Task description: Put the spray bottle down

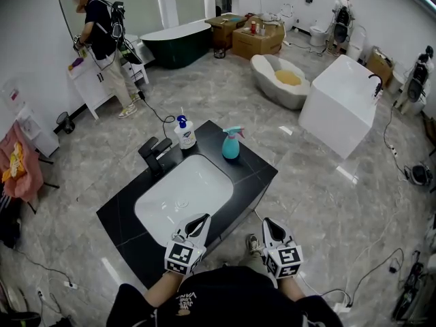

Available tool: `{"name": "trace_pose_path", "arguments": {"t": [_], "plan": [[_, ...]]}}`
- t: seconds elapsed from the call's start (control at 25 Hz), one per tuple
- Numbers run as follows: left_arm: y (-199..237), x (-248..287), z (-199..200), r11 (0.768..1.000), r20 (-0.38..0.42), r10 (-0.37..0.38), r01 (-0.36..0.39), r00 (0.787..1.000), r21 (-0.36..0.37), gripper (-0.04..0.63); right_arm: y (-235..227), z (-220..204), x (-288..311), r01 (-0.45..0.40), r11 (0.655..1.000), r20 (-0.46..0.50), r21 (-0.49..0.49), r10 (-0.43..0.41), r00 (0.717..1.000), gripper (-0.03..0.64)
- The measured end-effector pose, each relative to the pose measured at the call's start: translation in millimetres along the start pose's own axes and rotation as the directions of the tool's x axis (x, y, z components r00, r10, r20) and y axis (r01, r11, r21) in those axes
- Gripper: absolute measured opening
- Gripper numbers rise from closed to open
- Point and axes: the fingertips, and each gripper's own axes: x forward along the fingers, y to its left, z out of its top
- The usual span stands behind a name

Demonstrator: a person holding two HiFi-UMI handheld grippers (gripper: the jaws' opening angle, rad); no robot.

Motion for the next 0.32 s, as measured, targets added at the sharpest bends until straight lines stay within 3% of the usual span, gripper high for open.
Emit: {"name": "trace_pose_path", "arguments": {"t": [0.32], "plan": [[2.3, -4.1, -3.9, 1.000, 0.001, -0.001, 0.001, 1.000, 0.005, 0.018, 1.4, -7.0, 3.9, 0.001, 1.000, 0.026, -0.001, -0.001, 1.000, 0.002]]}}
